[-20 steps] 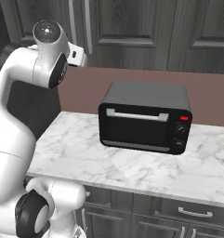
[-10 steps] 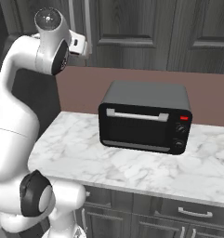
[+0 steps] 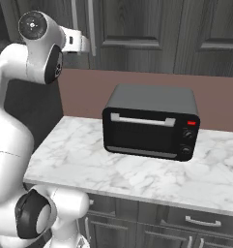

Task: Move the bowls from the cabinet to the plates on the dining table.

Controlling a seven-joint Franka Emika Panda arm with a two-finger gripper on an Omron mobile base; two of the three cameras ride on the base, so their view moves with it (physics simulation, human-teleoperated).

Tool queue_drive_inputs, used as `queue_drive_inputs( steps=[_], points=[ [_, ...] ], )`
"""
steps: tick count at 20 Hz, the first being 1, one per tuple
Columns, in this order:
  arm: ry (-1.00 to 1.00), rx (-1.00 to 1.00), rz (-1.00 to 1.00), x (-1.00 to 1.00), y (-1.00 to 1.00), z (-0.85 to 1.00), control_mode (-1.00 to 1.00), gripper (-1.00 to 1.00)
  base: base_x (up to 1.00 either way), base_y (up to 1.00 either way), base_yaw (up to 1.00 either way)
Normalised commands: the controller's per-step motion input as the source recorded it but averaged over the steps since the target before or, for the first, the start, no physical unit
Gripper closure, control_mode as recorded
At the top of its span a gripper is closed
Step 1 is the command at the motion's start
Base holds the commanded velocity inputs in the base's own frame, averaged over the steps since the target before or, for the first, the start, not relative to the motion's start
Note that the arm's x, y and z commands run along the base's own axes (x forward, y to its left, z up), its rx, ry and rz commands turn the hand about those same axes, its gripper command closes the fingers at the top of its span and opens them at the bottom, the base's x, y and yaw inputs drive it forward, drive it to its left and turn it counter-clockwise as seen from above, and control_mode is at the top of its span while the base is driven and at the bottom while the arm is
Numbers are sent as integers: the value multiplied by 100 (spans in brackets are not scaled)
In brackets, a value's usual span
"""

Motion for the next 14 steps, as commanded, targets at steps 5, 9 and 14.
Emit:
queue_drive_inputs(
  steps=[5,9,14],
  points=[
    [-22,-11,4,-54,8,-24,-100,-100,0,0,0],
    [-16,0,-1,17,14,0,-100,-100,0,0,0],
    [-18,0,-7,33,13,15,-100,-100,0,0,0]
  ],
)
